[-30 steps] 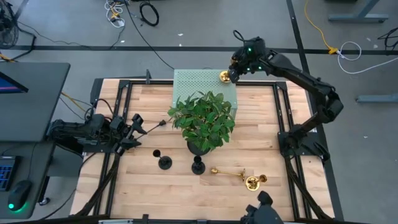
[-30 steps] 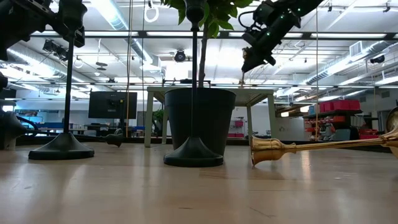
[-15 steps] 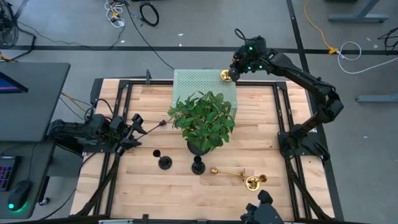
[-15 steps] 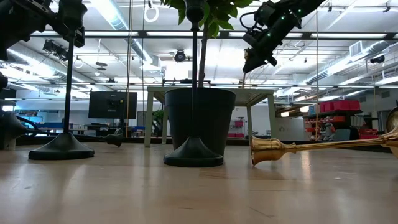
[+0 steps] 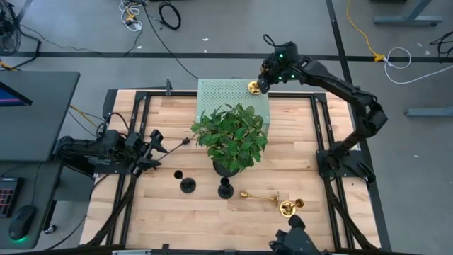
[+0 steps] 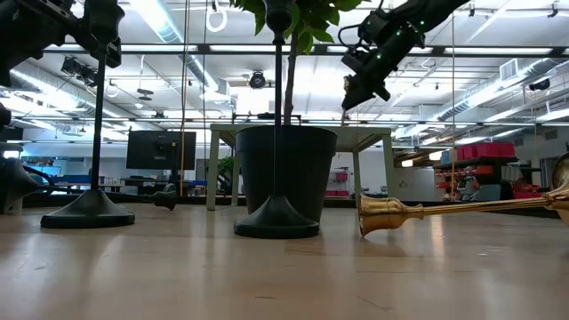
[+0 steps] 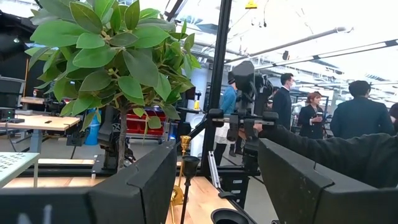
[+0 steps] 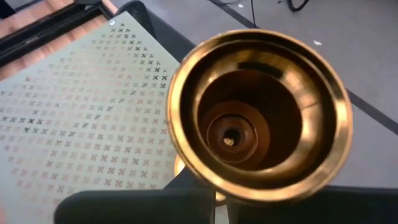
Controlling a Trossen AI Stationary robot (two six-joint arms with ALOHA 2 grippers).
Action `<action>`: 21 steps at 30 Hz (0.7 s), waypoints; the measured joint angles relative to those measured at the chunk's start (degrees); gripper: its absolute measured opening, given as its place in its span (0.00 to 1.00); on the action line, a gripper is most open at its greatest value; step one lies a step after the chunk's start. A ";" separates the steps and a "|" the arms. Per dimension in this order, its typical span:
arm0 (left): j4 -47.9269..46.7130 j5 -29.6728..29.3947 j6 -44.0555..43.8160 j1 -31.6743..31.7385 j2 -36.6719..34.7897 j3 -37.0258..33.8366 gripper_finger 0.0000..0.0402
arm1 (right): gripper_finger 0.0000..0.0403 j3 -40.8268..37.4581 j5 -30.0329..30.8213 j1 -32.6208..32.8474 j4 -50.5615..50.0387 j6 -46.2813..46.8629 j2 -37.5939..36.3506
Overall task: Pick & Place candle stick holders
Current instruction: Put the top right gold candle holder on the shelf
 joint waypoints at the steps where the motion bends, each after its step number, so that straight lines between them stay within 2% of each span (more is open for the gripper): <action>1: -0.01 -0.01 -0.02 0.00 0.00 0.00 0.56 | 0.00 0.02 -0.01 0.00 0.18 -0.02 0.23; 10: 0.01 0.01 -0.04 0.02 0.02 0.00 0.56 | 0.01 0.07 0.66 0.00 0.21 -0.39 0.69; 21: 0.01 -0.01 0.00 0.02 0.00 0.00 0.56 | 0.16 -0.11 1.34 -0.02 -0.23 -0.04 0.87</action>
